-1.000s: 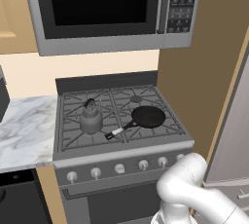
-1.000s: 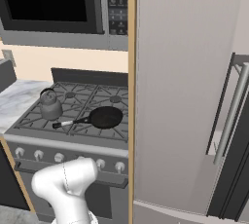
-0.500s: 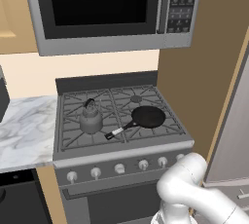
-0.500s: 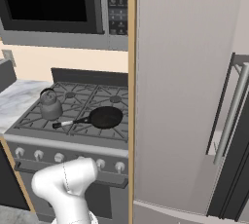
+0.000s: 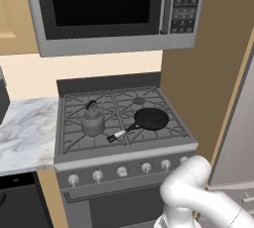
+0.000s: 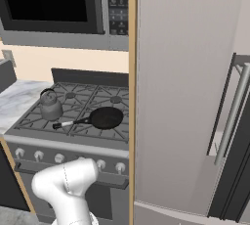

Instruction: Pick the kettle from the counter and place it on a stove burner. Then turn the burner on.

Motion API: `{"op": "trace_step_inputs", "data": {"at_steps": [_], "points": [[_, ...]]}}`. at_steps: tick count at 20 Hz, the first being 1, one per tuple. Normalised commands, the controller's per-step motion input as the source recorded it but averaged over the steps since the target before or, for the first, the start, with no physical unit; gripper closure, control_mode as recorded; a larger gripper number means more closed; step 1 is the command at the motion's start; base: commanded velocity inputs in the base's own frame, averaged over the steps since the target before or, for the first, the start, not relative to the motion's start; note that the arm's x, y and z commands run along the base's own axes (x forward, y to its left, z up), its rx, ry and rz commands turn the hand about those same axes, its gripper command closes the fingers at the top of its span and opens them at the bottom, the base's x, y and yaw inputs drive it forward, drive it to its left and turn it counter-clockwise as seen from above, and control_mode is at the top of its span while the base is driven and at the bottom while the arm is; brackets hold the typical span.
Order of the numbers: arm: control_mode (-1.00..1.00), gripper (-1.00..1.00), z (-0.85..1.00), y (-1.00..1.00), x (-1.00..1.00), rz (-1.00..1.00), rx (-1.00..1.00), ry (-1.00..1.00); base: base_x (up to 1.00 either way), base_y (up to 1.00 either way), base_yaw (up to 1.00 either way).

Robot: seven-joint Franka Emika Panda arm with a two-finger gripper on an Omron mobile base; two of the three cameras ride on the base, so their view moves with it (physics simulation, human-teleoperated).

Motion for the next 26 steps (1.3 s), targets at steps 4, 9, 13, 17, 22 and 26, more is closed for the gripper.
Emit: {"op": "trace_step_inputs", "data": {"at_steps": [4,9,13,17,22,26], "points": [[-1.00,-1.00,0.00,0.00,0.54,0.00,0.00,0.00,0.00,0.00,0.00],[-1.00,-1.00,0.00,0.00,0.44,0.00,0.00,0.00,0.00,0.00,0.00],[-1.00,-1.00,0.00,0.00,0.43,0.00,0.00,0.00,0.00,0.00,0.00],[-1.00,-1.00,0.00,0.00,0.43,0.00,0.00,0.00,0.00,0.00,0.00],[-1.00,-1.00,0.00,-0.01,0.36,0.00,0.00,0.00,0.00,0.00,0.00],[-1.00,-1.00,0.00,0.00,0.33,0.00,0.00,0.00,0.00,0.00,0.00]]}}
